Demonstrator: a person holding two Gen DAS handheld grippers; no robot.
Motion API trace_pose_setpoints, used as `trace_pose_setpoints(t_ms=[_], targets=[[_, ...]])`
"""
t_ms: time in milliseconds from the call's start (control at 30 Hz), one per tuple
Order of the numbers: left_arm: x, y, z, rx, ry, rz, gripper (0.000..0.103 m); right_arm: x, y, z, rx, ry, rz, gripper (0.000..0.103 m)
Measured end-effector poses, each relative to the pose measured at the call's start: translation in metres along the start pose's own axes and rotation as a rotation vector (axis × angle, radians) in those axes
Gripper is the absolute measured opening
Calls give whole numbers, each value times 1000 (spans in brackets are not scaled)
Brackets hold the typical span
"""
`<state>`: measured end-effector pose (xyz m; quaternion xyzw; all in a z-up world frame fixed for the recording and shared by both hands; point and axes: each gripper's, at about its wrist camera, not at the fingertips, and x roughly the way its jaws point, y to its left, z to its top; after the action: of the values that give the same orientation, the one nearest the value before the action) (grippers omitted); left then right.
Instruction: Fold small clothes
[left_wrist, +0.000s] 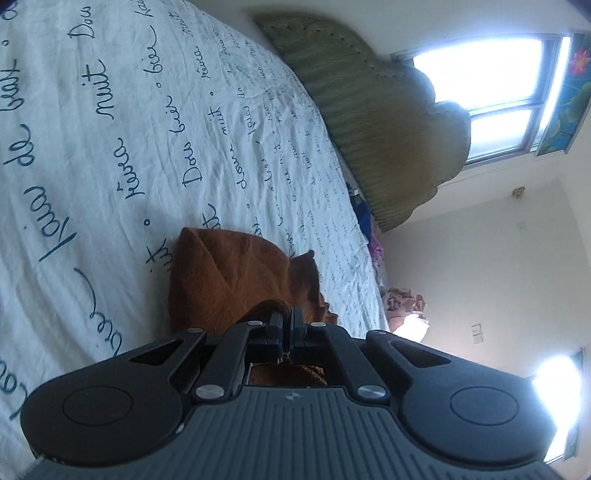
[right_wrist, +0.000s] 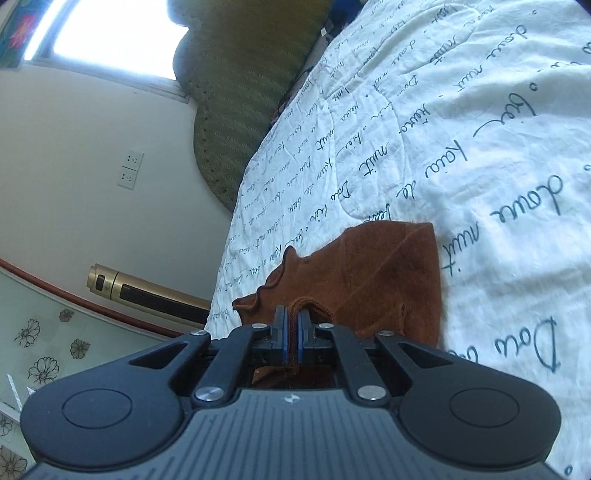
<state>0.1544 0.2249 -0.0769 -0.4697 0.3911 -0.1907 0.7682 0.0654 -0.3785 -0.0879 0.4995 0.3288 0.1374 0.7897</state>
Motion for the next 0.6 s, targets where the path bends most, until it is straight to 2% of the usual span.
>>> trace_pose_setpoints(t_ms=[200, 433, 600], targets=[[26, 4, 15, -11, 26, 54, 2, 29, -3, 23, -3, 49, -63, 5], [47, 12, 34, -4, 43, 121, 2, 64, -12, 37, 16, 64, -81, 5], [49, 25, 42, -30, 40, 130, 2, 81, -11, 46, 3, 77, -106, 5]])
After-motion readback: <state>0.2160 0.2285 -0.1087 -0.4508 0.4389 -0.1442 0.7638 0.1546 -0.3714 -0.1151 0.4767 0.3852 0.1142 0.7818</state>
